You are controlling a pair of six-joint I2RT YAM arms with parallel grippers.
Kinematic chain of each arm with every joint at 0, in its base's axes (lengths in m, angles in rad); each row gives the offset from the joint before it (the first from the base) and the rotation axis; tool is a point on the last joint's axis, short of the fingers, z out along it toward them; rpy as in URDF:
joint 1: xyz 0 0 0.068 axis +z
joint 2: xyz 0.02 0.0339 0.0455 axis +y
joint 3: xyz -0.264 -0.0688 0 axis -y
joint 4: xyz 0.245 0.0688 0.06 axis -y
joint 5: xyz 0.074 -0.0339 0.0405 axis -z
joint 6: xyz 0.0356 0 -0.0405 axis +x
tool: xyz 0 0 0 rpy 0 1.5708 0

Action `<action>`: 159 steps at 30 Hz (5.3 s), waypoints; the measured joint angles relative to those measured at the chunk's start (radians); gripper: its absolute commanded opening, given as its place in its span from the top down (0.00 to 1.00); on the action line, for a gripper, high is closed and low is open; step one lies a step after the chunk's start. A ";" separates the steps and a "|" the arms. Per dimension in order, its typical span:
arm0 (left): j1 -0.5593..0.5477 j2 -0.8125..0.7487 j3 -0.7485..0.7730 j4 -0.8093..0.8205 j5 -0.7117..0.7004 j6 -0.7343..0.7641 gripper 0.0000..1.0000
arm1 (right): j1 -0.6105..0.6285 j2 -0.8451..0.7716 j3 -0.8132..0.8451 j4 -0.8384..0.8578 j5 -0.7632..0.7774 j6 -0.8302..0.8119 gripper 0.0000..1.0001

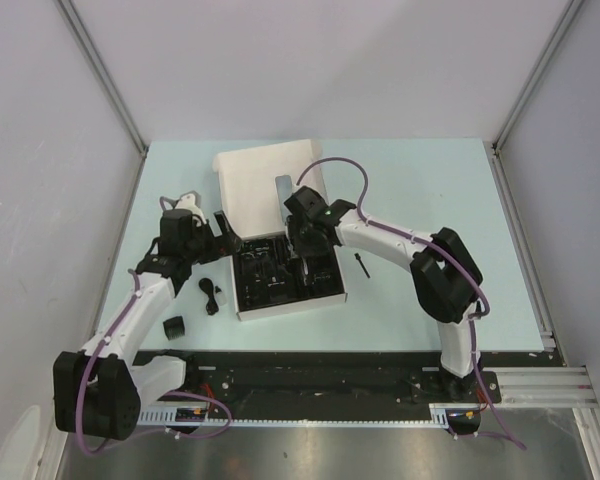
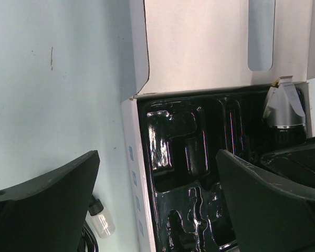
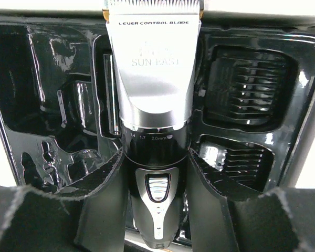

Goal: Sort the hair-cutting tools

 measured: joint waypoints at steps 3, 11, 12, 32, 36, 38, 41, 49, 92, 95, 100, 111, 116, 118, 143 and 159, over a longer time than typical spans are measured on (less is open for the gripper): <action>0.000 0.006 0.002 -0.005 0.003 0.000 0.00 | 0.016 0.029 0.038 -0.027 0.002 0.000 0.94; 0.000 0.026 0.009 -0.019 0.005 0.009 0.00 | 0.035 0.090 0.115 -0.107 0.026 0.018 0.93; 0.000 0.030 0.011 -0.021 0.005 0.010 0.00 | 0.035 0.093 0.115 -0.123 0.034 0.025 0.93; 0.000 0.045 0.020 -0.034 0.005 0.010 0.00 | 0.060 0.134 0.167 -0.230 0.076 0.053 0.68; 0.000 0.045 0.020 -0.034 0.005 0.011 0.00 | 0.064 0.142 0.179 -0.239 0.081 0.053 0.59; 0.000 0.045 0.020 -0.034 0.005 0.012 0.00 | 0.065 0.145 0.183 -0.242 0.081 0.053 0.55; 0.000 0.045 0.020 -0.034 0.005 0.017 0.00 | 0.065 0.150 0.184 -0.243 0.084 0.055 0.48; 0.000 0.040 0.020 -0.035 0.005 0.018 0.00 | 0.066 0.146 0.185 -0.242 0.092 0.063 0.37; 0.000 0.022 0.020 -0.042 0.005 0.018 0.00 | 0.071 -0.084 -0.003 -0.160 0.080 0.013 0.55; 0.000 0.022 0.022 -0.049 0.005 0.016 0.00 | 0.070 -0.148 -0.004 -0.159 0.116 0.008 0.52; 0.001 0.022 0.027 -0.061 0.005 0.015 0.00 | 0.037 -0.235 -0.040 -0.160 0.165 0.001 0.55; 0.001 0.031 0.027 -0.078 0.005 -0.003 0.00 | -0.257 -0.244 -0.298 -0.157 0.180 -0.161 0.50; 0.001 0.031 0.031 -0.081 0.005 -0.021 0.00 | -0.306 -0.220 -0.298 -0.100 0.117 -0.251 0.53; 0.001 0.032 0.041 -0.085 0.006 -0.020 0.00 | -0.314 -0.189 -0.298 -0.082 0.093 -0.277 0.54; 0.001 0.038 0.084 -0.085 0.039 -0.002 0.00 | -0.271 -0.063 -0.295 -0.019 0.053 -0.324 0.77; 0.001 0.038 0.084 -0.085 0.039 0.000 0.00 | -0.249 -0.059 -0.289 -0.028 0.089 -0.325 0.97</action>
